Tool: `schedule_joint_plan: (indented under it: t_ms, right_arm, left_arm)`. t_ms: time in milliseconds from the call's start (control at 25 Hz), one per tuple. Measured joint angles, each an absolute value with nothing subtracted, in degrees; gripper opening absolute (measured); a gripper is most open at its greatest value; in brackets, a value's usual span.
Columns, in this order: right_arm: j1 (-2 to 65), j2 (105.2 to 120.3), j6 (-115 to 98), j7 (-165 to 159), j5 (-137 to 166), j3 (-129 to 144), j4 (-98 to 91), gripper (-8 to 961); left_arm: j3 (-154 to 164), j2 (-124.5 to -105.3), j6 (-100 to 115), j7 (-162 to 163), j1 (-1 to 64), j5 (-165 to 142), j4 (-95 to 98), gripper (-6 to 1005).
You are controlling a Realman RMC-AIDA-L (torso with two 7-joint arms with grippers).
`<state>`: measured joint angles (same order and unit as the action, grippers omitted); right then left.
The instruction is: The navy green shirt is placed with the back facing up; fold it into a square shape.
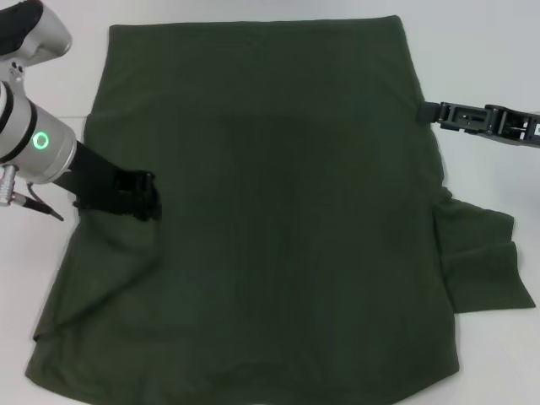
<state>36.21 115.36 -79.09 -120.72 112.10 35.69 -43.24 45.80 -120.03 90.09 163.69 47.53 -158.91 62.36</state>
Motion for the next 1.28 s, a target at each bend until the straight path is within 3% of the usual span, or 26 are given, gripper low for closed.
schedule_joint_plan:
  t_ms: [120, 360, 680, 1280]
  right_arm:
    - [36.20, 115.29, -79.03, -120.70, 111.99, 35.67, -43.24, 851]
    - [36.21, 115.22, -78.63, -120.64, 111.91, 35.59, -43.19, 849]
    - [36.21, 115.22, -78.47, -120.29, 111.90, 35.67, -43.01, 846]
    - [36.15, 115.22, -78.47, -120.31, 112.17, 35.69, -42.44, 841]
  left_arm:
    - [43.51, -119.50, 91.94, 160.02, 45.80, -154.85, 63.44, 24]
    - [38.28, -117.70, 90.92, 157.73, 39.86, -150.65, 63.40, 238]
    - [37.02, -116.64, 88.34, 155.65, 34.80, -148.32, 61.32, 625]
    - [37.11, -115.94, 83.55, 155.54, 32.66, -150.12, 54.73, 620]
